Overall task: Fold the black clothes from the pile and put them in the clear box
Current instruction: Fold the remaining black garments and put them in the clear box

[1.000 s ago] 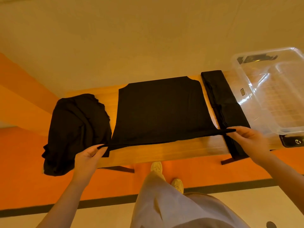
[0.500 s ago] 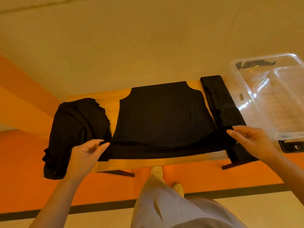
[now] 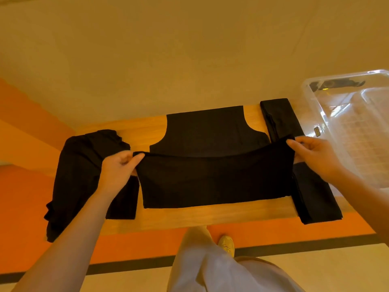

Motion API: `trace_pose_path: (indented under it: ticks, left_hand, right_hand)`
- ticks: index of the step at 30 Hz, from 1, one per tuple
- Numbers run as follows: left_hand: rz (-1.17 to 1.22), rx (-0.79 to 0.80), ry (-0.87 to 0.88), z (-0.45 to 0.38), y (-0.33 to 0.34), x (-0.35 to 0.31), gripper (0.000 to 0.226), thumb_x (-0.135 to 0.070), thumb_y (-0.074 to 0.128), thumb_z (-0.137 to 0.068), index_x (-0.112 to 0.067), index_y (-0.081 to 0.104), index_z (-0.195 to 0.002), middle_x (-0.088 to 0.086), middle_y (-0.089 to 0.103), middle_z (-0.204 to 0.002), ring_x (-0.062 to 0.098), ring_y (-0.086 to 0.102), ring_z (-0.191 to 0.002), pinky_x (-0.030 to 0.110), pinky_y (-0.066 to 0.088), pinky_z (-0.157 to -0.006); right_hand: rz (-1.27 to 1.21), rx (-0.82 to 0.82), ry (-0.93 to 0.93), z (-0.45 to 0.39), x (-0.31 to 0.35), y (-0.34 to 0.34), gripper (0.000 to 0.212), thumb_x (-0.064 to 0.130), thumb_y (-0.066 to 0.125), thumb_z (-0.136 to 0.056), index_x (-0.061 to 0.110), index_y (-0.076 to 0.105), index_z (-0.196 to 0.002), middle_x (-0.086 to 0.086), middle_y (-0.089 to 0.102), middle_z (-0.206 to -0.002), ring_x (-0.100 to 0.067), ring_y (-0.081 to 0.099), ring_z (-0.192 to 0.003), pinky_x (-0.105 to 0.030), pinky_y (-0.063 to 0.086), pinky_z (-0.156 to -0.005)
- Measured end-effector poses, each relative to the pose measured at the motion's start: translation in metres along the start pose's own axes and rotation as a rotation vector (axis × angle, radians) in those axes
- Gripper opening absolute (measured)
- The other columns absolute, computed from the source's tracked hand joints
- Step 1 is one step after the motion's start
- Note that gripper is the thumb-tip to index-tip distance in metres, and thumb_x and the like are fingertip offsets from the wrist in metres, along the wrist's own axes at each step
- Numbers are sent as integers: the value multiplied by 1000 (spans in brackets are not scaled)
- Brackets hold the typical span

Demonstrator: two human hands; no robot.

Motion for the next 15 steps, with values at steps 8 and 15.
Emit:
trace_pose_path:
  ticks: [8,15]
  left_hand:
    - [-299,-191,22,-150,35,-11,31,-42,56,-94,-13,63,-103,2,62,-95,18,59,-89,33,45,-78]
    - [-715,-14,213,-113,85,33,56,-42,41,-99,-14,33,-147,6,30,-154,21,26,-142,45,23,-113]
  right_hand:
    - [177,-224,20,-141,28,25,28,30,52,-98,12,61,-118,-5,66,-108,-18,62,-97,-31,48,-89]
    - [570,-60,-245,-90,-13,86,37,23,50,-96,12,51,-132,-6,56,-131,-20,51,-122,-32,42,-101]
Point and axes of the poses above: each hand's wrist, its own z-axis away from the middle knuckle, its own y-axis out of the palm, x = y × z, the point moved 2 cm from there along -z, towards the middle knuckle
